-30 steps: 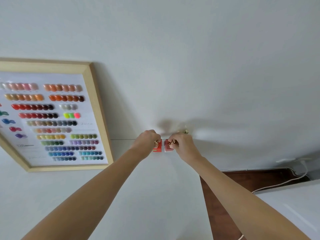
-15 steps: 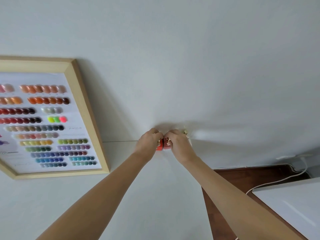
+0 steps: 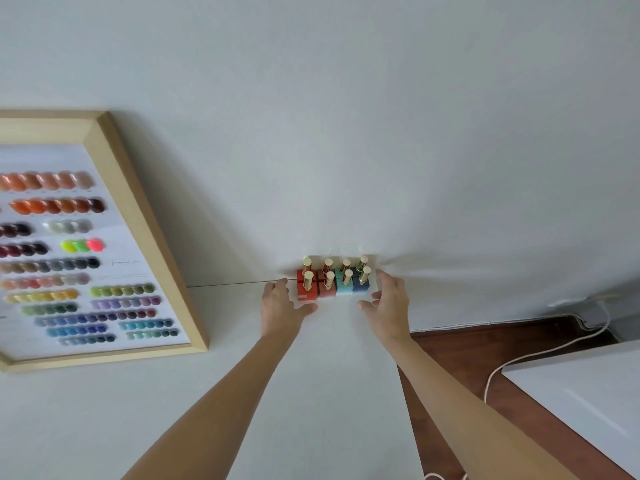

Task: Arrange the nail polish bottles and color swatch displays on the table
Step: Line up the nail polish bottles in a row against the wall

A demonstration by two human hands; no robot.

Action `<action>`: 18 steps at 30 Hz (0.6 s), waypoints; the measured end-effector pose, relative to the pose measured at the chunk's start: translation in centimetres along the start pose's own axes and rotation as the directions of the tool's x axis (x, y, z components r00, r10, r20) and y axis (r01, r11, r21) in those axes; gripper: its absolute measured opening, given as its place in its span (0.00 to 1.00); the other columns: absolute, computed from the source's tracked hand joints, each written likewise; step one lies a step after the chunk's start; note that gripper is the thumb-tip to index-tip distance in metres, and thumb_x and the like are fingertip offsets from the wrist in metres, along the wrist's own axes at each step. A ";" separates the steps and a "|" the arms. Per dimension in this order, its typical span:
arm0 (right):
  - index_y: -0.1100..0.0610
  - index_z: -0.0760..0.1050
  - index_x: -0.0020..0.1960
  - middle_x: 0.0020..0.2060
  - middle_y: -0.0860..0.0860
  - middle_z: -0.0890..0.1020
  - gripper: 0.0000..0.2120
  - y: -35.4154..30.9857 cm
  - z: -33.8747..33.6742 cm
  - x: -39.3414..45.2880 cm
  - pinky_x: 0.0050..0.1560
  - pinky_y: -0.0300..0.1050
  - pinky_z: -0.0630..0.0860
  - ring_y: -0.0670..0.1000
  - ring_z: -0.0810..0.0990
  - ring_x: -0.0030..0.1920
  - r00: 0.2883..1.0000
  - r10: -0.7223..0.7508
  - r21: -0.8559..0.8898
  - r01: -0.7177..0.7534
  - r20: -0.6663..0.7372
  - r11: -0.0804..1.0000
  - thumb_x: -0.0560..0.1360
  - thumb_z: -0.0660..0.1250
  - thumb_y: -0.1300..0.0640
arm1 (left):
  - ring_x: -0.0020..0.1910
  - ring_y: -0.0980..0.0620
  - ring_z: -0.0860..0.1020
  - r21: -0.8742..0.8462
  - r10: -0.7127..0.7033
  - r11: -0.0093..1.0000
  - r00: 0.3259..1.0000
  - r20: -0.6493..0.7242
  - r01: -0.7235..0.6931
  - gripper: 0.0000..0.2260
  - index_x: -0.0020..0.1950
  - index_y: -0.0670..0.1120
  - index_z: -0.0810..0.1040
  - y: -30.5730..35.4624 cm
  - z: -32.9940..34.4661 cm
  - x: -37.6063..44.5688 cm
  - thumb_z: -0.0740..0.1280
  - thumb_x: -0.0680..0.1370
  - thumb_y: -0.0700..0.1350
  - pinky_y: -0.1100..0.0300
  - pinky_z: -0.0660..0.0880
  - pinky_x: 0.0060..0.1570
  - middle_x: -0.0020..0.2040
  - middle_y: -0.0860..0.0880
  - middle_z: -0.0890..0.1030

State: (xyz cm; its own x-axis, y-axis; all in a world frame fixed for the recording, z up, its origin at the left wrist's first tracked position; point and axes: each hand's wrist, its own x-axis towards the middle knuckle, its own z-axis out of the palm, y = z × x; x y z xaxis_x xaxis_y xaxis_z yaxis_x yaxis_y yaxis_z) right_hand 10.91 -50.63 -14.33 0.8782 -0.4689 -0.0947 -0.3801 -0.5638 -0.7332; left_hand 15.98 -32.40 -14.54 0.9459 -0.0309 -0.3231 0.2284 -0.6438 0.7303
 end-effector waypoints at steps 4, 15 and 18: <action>0.60 0.74 0.62 0.52 0.56 0.76 0.24 -0.1 0.6 1.3 0.47 0.36 0.70 0.51 0.78 0.39 0.999 0.014 -0.045 -0.012 0.041 0.999 0.67 0.74 0.66 | 0.47 0.47 0.78 -0.027 0.013 1.000 0.999 -0.046 -0.014 0.14 0.49 0.41 0.81 0.7 1.2 0.6 0.78 0.67 0.44 0.59 0.72 0.46 0.51 0.44 0.77; 0.60 0.80 0.45 0.39 0.57 0.83 0.07 0.9 1.3 2.3 0.45 0.44 0.75 0.55 0.79 0.40 1.000 -0.015 -0.013 0.015 -0.021 1.000 0.67 0.73 0.66 | 0.41 0.44 0.79 -0.133 -0.030 0.991 0.993 -0.111 0.015 0.09 0.43 0.41 0.84 1.3 3.5 1.3 0.78 0.67 0.44 0.58 0.72 0.40 0.43 0.42 0.82; 0.61 0.80 0.43 0.37 0.55 0.84 0.06 0.8 1.3 2.3 0.37 0.34 0.68 0.53 0.78 0.37 0.999 -0.016 -0.003 0.016 -0.033 1.000 0.67 0.72 0.66 | 0.39 0.45 0.78 -0.137 -0.038 0.990 0.994 -0.103 0.024 0.08 0.42 0.41 0.84 1.4 3.4 1.2 0.78 0.67 0.43 0.58 0.72 0.39 0.41 0.42 0.83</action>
State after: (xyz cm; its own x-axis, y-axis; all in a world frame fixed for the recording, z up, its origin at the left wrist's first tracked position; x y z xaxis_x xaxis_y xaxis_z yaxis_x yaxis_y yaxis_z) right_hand 12.97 -51.26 -15.98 0.8741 -0.4818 -0.0609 -0.3669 -0.5730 -0.7328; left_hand 16.69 -35.94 -15.92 0.9551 0.0724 -0.2872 0.2804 -0.5336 0.7979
